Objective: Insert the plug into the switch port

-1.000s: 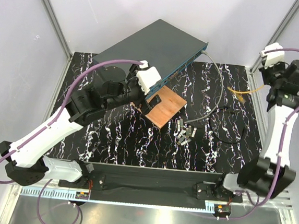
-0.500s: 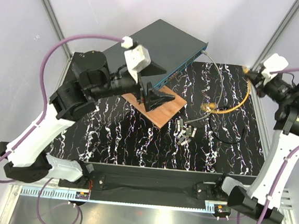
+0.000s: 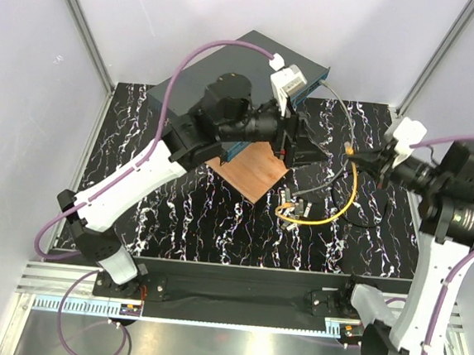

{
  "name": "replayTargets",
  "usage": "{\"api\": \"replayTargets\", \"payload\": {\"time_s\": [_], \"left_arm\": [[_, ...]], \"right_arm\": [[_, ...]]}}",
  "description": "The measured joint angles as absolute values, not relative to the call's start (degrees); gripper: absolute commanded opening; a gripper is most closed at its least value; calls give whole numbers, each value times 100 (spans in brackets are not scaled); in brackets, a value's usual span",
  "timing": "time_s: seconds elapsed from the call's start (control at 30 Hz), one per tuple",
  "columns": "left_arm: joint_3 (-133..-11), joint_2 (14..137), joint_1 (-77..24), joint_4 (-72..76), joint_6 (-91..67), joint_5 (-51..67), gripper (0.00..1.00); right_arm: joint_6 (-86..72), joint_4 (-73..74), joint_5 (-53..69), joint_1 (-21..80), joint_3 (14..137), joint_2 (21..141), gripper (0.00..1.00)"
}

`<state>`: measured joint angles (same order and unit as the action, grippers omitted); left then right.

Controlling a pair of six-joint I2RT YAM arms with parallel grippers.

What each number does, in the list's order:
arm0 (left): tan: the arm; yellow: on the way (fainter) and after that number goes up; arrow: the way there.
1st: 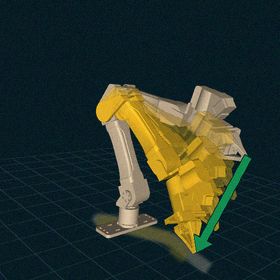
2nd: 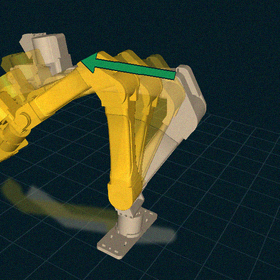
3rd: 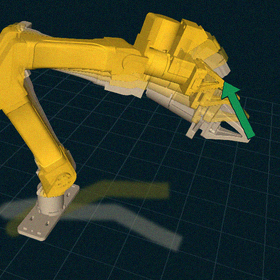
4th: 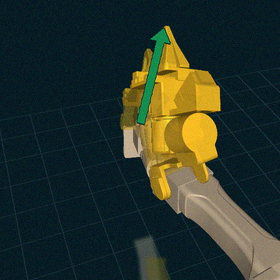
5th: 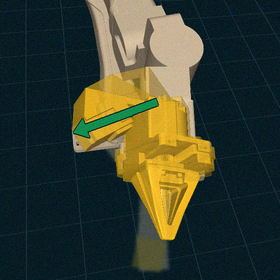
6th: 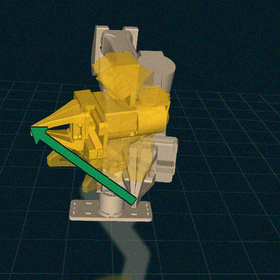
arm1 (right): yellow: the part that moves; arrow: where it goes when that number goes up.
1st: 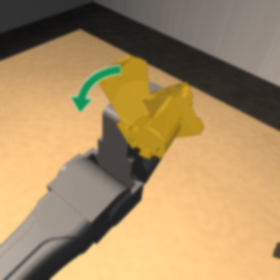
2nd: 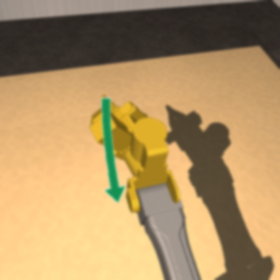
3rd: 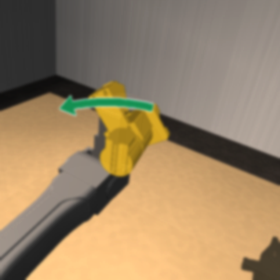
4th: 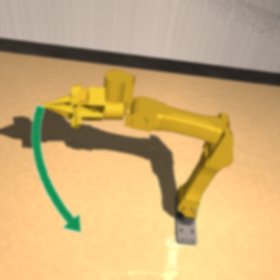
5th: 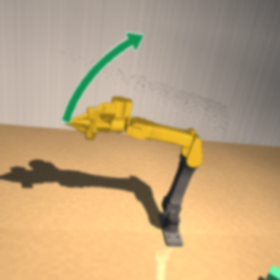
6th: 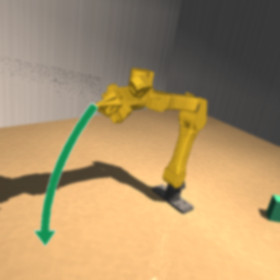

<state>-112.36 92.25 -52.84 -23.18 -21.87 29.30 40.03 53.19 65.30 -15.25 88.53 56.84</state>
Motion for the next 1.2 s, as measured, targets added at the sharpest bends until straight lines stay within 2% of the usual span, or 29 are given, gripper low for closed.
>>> {"api": "replayTargets", "payload": {"time_s": [0.1,0.33,0.67,1.2], "left_arm": [[-11253,9308,-5435,-2491,-2029,2539,85],[-12022,9841,-5701,-3028,-1597,1949,78],[-12020,9981,-5732,-3159,-1551,1951,64],[-12003,10425,-5747,-2921,-2469,2235,64]], "right_arm": [[4219,5297,6139,-1328,8416,5297,0],[4976,5387,5951,-1236,8484,5186,0],[6182,6110,5944,-1133,8720,5328,0],[7070,6388,5778,-1037,8713,5218,0]]}}
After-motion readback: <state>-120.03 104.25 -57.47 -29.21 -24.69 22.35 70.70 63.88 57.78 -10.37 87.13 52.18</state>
